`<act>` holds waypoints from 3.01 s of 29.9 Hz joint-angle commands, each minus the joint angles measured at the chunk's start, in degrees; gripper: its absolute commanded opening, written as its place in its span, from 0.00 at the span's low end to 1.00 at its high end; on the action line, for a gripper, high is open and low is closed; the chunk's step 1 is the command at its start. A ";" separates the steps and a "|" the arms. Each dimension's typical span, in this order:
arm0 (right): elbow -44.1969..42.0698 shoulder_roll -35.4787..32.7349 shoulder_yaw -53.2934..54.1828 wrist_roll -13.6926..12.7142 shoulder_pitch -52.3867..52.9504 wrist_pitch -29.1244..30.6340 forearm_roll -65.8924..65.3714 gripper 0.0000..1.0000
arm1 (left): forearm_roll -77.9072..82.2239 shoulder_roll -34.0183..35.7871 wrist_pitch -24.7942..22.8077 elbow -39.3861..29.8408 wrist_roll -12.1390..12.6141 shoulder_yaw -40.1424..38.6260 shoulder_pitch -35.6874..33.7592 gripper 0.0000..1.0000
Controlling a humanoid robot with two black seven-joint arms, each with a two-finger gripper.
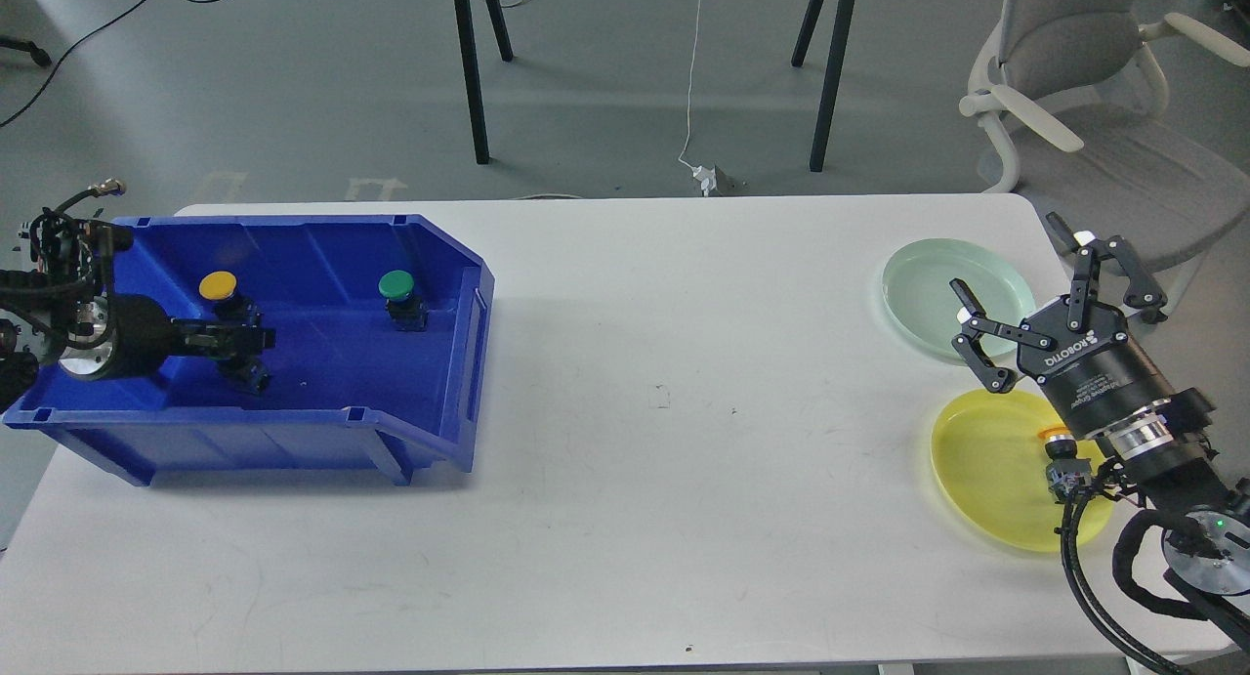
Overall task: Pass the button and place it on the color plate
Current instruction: 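Reach the left gripper into the bin and grasp a green button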
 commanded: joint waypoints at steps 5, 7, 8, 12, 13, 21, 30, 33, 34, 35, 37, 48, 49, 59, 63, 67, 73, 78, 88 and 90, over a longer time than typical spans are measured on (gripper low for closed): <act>-0.08 0.00 -0.02 0.00 -0.28 0.00 0.00 0.96 | -0.25 0.04 -0.37 -0.82 0.00 -0.11 -0.23 0.76; -0.08 0.00 -0.02 0.00 -0.36 0.00 0.00 0.96 | -0.25 0.04 -0.37 -0.82 0.00 -0.11 -0.32 0.76; -0.08 0.00 -0.02 0.00 -0.36 0.00 0.00 0.96 | -0.25 0.04 -0.37 -0.82 0.00 -0.11 -0.32 0.76; -0.17 0.00 -0.10 0.00 -0.36 0.00 0.00 0.96 | -0.34 0.13 -0.37 -0.99 0.00 -0.11 -0.41 0.76; -0.08 0.00 -0.10 0.00 -0.36 0.00 0.00 0.96 | -0.34 0.21 -0.37 -1.17 0.00 -0.11 -0.49 0.76; -0.08 0.00 0.07 0.00 -0.71 0.00 0.00 0.96 | -0.25 0.48 -0.37 -1.44 0.00 -0.11 -0.58 0.76; -0.08 0.00 -0.02 0.00 -0.72 0.00 0.00 0.96 | -0.25 0.65 -0.37 -1.52 0.00 -0.20 -0.58 0.76; -0.08 0.00 -0.02 0.00 -0.72 0.00 0.00 0.96 | -0.34 1.44 -0.37 -2.40 0.00 -0.29 -0.67 0.76; -0.08 0.00 -0.02 0.00 -0.80 0.00 0.00 0.96 | -0.42 1.79 -0.37 -3.36 0.00 -0.29 -0.67 0.76; -0.08 0.00 -0.02 0.00 -0.72 0.00 0.00 0.96 | -0.43 2.32 -0.37 -4.33 0.00 -0.29 -0.76 0.76; -0.08 0.00 -0.10 0.00 -0.80 0.00 0.00 0.96 | -0.51 3.11 -0.37 -5.65 0.00 -0.29 -0.76 0.76; -0.08 0.00 -0.02 0.00 -0.80 0.00 0.00 0.96 | -0.69 3.47 -0.37 -5.04 0.00 -0.11 -0.85 0.76; -0.08 0.00 -0.10 0.00 -0.80 0.00 0.00 0.96 | -0.69 3.47 -0.37 -4.95 0.00 -0.11 -0.93 0.76; -0.08 0.00 -0.10 0.00 -0.80 0.00 0.00 0.96 | -0.69 3.47 -0.37 -2.14 0.00 -0.11 -0.58 0.76; -0.08 0.00 -0.10 0.00 -0.80 0.00 0.00 0.96 | -0.69 3.47 -0.37 -2.14 0.00 -0.11 -0.67 0.76; -0.08 0.00 -0.19 0.00 -0.80 0.00 0.00 0.96 | -0.69 3.38 -0.37 -2.05 0.00 -0.11 -0.41 0.76; -0.08 0.00 -0.19 0.00 -0.80 0.00 0.00 0.96 | -0.69 2.33 -0.37 -0.12 0.00 -0.03 -0.14 0.76; -0.08 0.00 -0.10 0.00 -1.07 0.00 0.00 0.96 | -0.78 1.71 -0.37 0.06 0.00 -0.02 -0.06 0.76; -0.17 0.00 -0.02 0.00 -1.24 0.00 0.00 0.96 | -0.69 1.01 -0.37 0.15 0.00 -0.02 -0.06 0.76; -0.17 0.00 -0.02 0.00 -1.24 0.00 0.00 0.96 | -0.86 0.92 -0.37 0.15 0.00 -0.02 -0.06 0.74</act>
